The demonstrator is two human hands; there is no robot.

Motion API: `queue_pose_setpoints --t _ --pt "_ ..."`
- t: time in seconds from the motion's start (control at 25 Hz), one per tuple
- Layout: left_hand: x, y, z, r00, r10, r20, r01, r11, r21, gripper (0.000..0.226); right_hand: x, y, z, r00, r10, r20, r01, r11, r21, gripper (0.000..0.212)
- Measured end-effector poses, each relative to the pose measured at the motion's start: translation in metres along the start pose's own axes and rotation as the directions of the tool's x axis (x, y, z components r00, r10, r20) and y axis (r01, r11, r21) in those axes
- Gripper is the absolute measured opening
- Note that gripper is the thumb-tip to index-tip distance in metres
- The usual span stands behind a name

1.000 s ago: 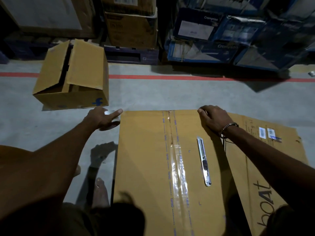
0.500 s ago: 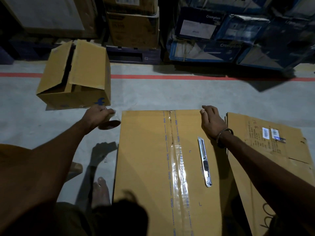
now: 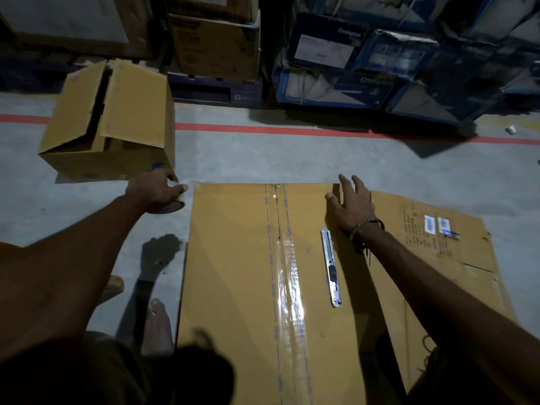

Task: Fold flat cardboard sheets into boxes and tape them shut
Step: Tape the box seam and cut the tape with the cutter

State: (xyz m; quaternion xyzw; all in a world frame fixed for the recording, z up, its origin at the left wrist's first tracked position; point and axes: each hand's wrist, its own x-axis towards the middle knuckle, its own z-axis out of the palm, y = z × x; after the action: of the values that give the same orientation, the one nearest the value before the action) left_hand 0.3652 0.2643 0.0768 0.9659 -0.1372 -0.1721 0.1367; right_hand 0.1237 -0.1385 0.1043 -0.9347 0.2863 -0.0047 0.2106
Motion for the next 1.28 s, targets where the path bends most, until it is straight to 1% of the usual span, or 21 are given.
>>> queue_pose_setpoints --t 0.08,0.12,0.2,0.28,0.32,0.48,0.6,0.72,0.76,0.8,0.84,0.88,0.92,0.96,1.0,1.04,1.12,1.16,1.2,1.24,1.28 --pt "0.001 -0.002 -0.006 0.999 0.043 0.024 -0.043 0.999 0.015 0.05 -0.036 -0.008 -0.012 0.999 0.05 -0.015 -0.05 0.999 -0.013 0.058" --pt "0.002 -0.003 -0.008 0.997 0.065 0.03 -0.066 0.998 0.016 0.048 -0.056 -0.013 -0.019 0.995 0.092 0.031 -0.093 0.995 0.027 0.056" --pt "0.002 -0.003 -0.01 0.994 0.096 0.044 -0.097 0.995 0.016 0.044 -0.093 -0.017 -0.026 0.965 0.19 0.182 -0.209 0.974 0.09 0.057" --pt "-0.001 -0.003 -0.013 0.992 0.112 0.049 -0.113 0.994 0.01 0.041 -0.123 -0.018 -0.028 0.918 0.261 0.298 -0.28 0.96 0.022 0.058" --pt "-0.002 -0.003 -0.015 0.992 0.114 0.048 -0.115 0.993 0.007 0.04 -0.132 -0.017 -0.029 0.904 0.29 0.315 -0.299 0.954 -0.022 0.059" --pt "-0.009 -0.001 -0.02 0.989 0.149 0.02 -0.149 0.989 -0.003 0.039 -0.141 -0.015 -0.022 0.906 0.321 0.275 -0.329 0.944 -0.021 0.056" --pt "-0.012 -0.001 -0.021 0.991 0.132 0.022 -0.132 0.991 -0.016 0.037 -0.136 -0.015 -0.017 0.92 0.305 0.247 -0.309 0.951 -0.022 0.043" --pt "-0.013 -0.001 -0.023 0.99 0.143 0.023 -0.142 0.989 -0.035 0.037 -0.133 -0.017 -0.012 0.911 0.315 0.265 -0.304 0.949 -0.08 0.035" --pt "-0.013 -0.001 -0.023 0.99 0.143 0.021 -0.142 0.989 -0.05 0.036 -0.133 -0.019 -0.011 0.906 0.319 0.277 -0.315 0.947 -0.062 0.032" --pt "-0.014 -0.001 -0.024 0.991 0.135 0.023 -0.134 0.989 -0.061 0.034 -0.135 -0.023 -0.013 0.897 0.329 0.297 -0.347 0.938 0.01 0.028" --pt "-0.015 -0.002 -0.025 0.991 0.132 0.024 -0.13 0.989 -0.064 0.033 -0.136 -0.028 -0.015 0.879 0.34 0.335 -0.407 0.9 0.154 0.023" --pt "-0.015 -0.002 -0.026 0.991 0.129 0.027 -0.127 0.99 -0.058 0.032 -0.139 -0.036 -0.02 0.845 0.346 0.408 -0.492 0.802 0.338 0.019" --pt "-0.015 -0.003 -0.027 0.991 0.128 0.026 -0.126 0.99 -0.054 0.031 -0.143 -0.048 -0.025 0.801 0.311 0.512 -0.572 0.65 0.5 0.018" --pt "-0.015 -0.004 -0.028 0.992 0.123 0.022 -0.121 0.991 -0.053 0.03 -0.147 -0.063 -0.028 0.767 0.236 0.596 -0.621 0.506 0.599 0.02" --pt "-0.014 -0.005 -0.029 0.992 0.121 0.018 -0.12 0.991 -0.054 0.029 -0.15 -0.078 -0.025 0.748 0.165 0.643 -0.643 0.418 0.641 0.022" --pt "-0.015 -0.004 -0.03 0.993 0.12 0.017 -0.119 0.992 -0.052 0.028 -0.153 -0.096 -0.019 0.74 0.102 0.665 -0.649 0.368 0.666 0.023" --pt "-0.015 -0.003 -0.031 0.992 0.125 0.02 -0.124 0.992 -0.038 0.027 -0.157 -0.133 0.005 0.728 0.017 0.686 -0.654 0.319 0.686 0.02" --pt "-0.015 -0.002 -0.031 0.992 0.127 0.026 -0.127 0.992 -0.026 0.025 -0.159 -0.153 0.019 0.724 -0.006 0.69 -0.648 0.336 0.684 0.018" --pt "-0.016 -0.001 -0.033 0.991 0.128 0.031 -0.128 0.992 -0.012 0.024 -0.161 -0.174 0.032 0.729 -0.018 0.684 -0.628 0.38 0.679 0.015" --pt "-0.016 0.001 -0.034 0.991 0.132 0.029 -0.133 0.991 0.002 0.023 -0.162 -0.195 0.044 0.751 -0.018 0.66 -0.577 0.47 0.668 0.015" --pt "-0.015 0.003 -0.035 0.991 0.135 0.027 -0.135 0.991 0.024 0.022 -0.159 -0.214 0.056 0.798 -0.017 0.602 -0.469 0.608 0.64 0.015"
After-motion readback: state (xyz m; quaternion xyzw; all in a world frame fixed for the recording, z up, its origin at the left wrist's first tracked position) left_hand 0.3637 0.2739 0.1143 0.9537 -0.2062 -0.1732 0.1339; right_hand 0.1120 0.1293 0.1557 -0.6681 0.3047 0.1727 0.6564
